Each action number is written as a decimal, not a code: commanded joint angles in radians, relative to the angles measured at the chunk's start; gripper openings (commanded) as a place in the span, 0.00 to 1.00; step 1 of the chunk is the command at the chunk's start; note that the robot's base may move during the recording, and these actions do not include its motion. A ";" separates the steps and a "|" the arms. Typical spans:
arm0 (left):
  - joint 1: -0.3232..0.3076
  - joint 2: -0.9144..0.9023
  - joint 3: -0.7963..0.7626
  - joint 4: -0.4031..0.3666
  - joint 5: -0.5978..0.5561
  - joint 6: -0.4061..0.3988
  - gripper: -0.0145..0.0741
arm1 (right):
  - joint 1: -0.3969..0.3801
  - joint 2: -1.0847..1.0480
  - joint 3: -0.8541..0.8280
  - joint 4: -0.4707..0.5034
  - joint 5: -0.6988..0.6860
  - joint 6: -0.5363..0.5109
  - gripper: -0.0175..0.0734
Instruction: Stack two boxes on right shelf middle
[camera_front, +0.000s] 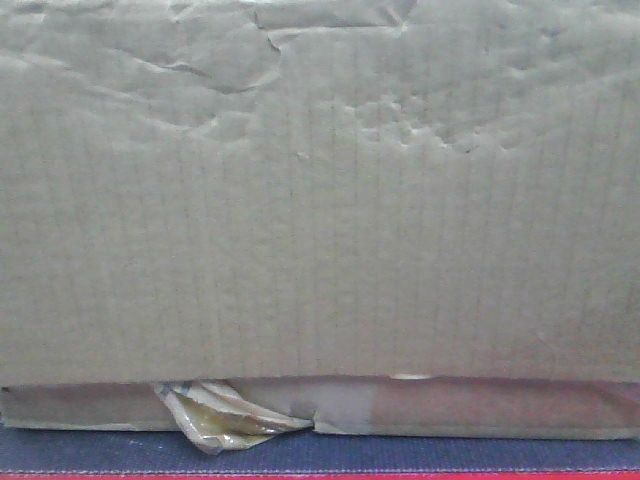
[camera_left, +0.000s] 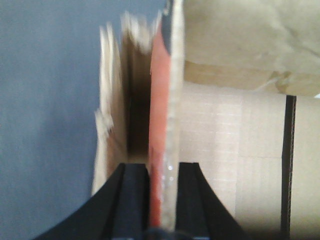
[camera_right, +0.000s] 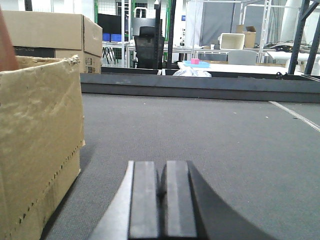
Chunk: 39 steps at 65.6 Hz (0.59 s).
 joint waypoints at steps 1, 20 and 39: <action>-0.007 0.014 0.038 -0.055 -0.019 -0.017 0.04 | -0.003 -0.003 0.002 -0.001 -0.023 -0.004 0.02; -0.007 0.096 0.076 -0.087 -0.028 -0.019 0.04 | -0.003 -0.003 0.002 -0.001 -0.023 -0.004 0.02; -0.007 0.113 0.076 -0.104 -0.028 -0.019 0.04 | -0.003 -0.003 0.002 -0.001 -0.023 -0.004 0.02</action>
